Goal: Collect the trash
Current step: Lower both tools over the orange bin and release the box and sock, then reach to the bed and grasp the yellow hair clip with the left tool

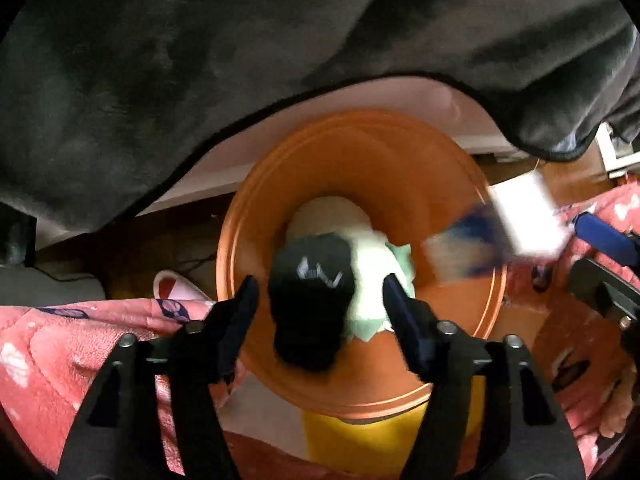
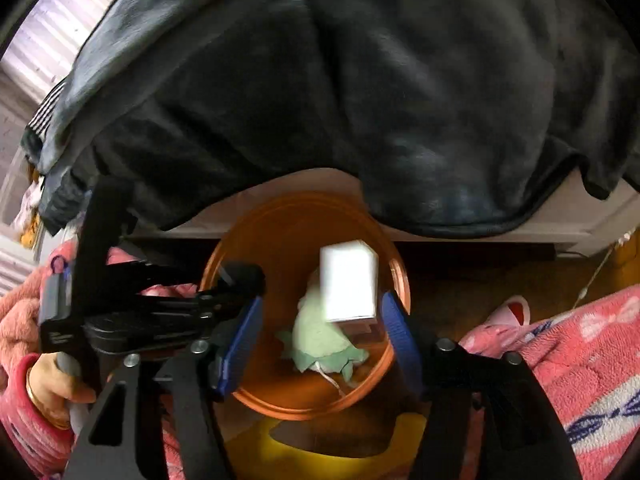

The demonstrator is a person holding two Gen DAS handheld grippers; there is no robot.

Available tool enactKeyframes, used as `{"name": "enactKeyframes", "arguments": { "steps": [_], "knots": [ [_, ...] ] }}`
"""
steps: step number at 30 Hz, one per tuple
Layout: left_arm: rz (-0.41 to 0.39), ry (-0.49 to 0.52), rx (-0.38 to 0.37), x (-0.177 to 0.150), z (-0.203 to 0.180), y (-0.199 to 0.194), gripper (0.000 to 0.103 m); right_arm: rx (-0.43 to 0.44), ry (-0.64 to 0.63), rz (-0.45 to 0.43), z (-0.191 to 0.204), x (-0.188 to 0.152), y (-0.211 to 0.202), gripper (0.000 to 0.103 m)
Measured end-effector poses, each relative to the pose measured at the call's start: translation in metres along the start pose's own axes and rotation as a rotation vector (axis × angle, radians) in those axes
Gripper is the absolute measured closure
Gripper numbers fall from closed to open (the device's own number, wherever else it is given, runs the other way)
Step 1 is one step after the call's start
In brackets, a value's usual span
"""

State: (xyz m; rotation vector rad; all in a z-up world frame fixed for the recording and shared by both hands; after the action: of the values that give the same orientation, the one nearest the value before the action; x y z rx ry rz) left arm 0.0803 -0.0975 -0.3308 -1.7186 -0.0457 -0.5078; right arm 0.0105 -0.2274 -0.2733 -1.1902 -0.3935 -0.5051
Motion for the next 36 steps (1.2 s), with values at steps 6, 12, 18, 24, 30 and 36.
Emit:
{"name": "enactKeyframes", "arguments": {
  "steps": [6,12,18,24,30,36],
  "knots": [
    [-0.020,-0.029,0.008,0.002,0.003,-0.002,0.031,-0.018,0.014,-0.027,-0.003,0.001,-0.004,0.035],
    [-0.058,-0.033,0.008,-0.011,0.005,-0.010,0.031,-0.019,0.030,-0.049,-0.015,0.005,-0.013,0.034],
    [-0.197,-0.011,-0.009,-0.003,0.001,-0.052,0.031,-0.013,0.009,-0.128,-0.008,0.015,-0.036,0.032],
    [-0.438,0.019,-0.073,0.020,-0.001,-0.140,0.025,0.001,-0.057,-0.277,0.008,0.039,-0.076,0.026],
    [-0.673,-0.016,-0.016,0.082,0.036,-0.223,0.019,0.044,-0.081,-0.324,0.020,0.046,-0.090,0.024],
    [-0.710,-0.037,0.111,0.190,0.092,-0.213,0.018,0.055,-0.084,-0.294,0.026,0.040,-0.080,0.024]
  ]
}}
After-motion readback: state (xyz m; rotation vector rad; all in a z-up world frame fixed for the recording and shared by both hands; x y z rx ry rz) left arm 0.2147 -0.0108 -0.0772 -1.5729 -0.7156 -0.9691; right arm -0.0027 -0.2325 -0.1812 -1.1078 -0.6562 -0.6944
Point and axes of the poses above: each gripper's, at about its wrist camera, not at the fingertips, and y roughly the way its jaws point, z to its left, x to its top, the point moved 4 cm from there along y, roughly the way its jaws point, and after that the axes turned 15 degrees about -z, right-handed, at the moved point
